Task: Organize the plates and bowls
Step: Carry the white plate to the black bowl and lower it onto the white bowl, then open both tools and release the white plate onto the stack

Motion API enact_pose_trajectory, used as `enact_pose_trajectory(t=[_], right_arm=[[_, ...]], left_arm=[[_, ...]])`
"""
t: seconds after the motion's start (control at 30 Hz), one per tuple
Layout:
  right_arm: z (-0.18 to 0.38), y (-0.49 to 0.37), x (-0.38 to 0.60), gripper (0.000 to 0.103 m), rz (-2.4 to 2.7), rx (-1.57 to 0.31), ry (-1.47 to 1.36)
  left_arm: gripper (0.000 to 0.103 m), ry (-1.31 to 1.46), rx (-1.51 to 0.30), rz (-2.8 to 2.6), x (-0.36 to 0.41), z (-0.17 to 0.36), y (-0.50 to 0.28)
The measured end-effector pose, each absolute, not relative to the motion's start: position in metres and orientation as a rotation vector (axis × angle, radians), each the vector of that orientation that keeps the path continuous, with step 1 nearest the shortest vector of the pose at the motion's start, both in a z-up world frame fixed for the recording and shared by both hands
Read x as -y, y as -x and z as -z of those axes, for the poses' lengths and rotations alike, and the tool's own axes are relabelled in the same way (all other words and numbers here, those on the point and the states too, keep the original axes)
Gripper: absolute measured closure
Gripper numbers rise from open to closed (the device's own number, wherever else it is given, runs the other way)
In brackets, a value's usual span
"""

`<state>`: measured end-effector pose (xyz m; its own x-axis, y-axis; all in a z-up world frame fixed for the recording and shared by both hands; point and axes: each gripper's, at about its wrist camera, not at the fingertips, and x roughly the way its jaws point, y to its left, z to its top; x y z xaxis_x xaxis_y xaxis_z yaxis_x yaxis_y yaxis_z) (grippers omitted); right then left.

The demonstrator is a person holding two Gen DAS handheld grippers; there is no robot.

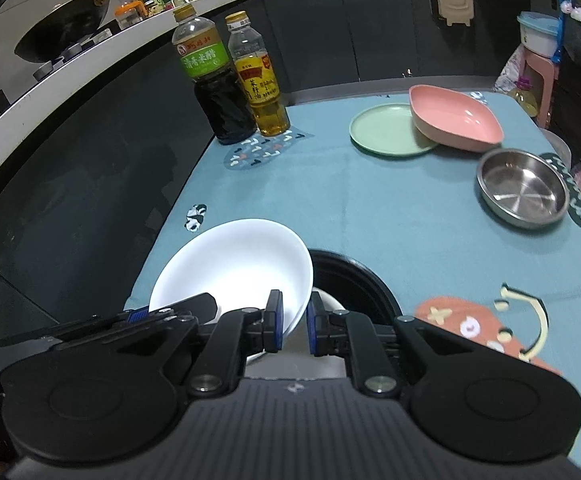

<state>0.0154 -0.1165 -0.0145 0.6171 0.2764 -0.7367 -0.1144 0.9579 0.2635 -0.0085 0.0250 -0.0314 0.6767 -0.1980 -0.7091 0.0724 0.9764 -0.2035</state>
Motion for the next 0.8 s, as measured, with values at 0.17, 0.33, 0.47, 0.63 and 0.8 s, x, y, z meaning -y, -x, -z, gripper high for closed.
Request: enact_pose_trajectory(t=[0.17, 0.33, 0.47, 0.63, 0.8], right_arm=[[0.021, -0.007, 0.120, 0.090, -0.220, -0.893, -0.204], [0.030, -0.002, 0.122, 0.090, -0.218, -0.912, -0.212], [0.035, 0.001, 0.123, 0.090, -0.215, -0.923, -0.219], [0.038, 0.002, 0.124, 0.089, -0.213, -0.931, -0.221], [0.045, 0.002, 0.127, 0.089, -0.205, -0.953, -0.235]], left_arm=[[0.087, 0.149, -0.835, 0.158, -0.022, 0.039, 0.017], [0.086, 0.136, -0.857, 0.157, -0.020, 0.045, 0.020], [0.086, 0.128, -0.866, 0.158, -0.020, 0.048, 0.021], [0.086, 0.126, -0.882, 0.162, -0.019, 0.053, 0.021], [0.086, 0.124, -0.896, 0.173, -0.018, 0.057, 0.020]])
